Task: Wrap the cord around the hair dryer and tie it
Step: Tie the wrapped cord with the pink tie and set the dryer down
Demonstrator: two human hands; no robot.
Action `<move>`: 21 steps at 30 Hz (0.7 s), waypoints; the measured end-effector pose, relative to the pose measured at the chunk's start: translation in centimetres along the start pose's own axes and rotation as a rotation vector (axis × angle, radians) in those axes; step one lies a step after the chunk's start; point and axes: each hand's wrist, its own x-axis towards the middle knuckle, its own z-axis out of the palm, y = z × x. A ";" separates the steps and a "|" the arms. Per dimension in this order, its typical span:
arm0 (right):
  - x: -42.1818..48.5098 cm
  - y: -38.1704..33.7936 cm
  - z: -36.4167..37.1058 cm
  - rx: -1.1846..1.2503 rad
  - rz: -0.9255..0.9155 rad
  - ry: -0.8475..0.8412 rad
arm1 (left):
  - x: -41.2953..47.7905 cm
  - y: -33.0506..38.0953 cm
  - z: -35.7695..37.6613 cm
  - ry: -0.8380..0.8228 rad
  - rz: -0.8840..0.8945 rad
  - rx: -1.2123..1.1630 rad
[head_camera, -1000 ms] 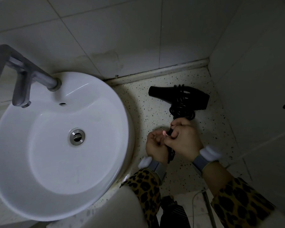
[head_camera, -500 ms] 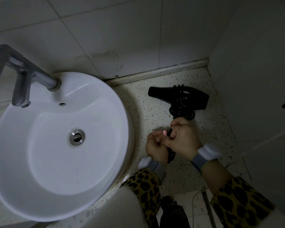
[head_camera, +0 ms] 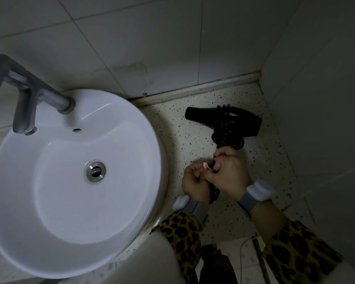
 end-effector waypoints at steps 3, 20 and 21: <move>0.1 -0.2 0.0 -0.009 0.006 -0.005 | 0.2 -0.3 -0.1 -0.004 0.014 0.023; 0.3 0.2 0.7 -0.068 -0.040 0.029 | -0.2 0.5 -0.5 -0.080 0.058 0.049; 0.4 0.3 0.7 -0.063 -0.044 0.026 | -0.2 0.5 -0.5 -0.085 0.061 0.059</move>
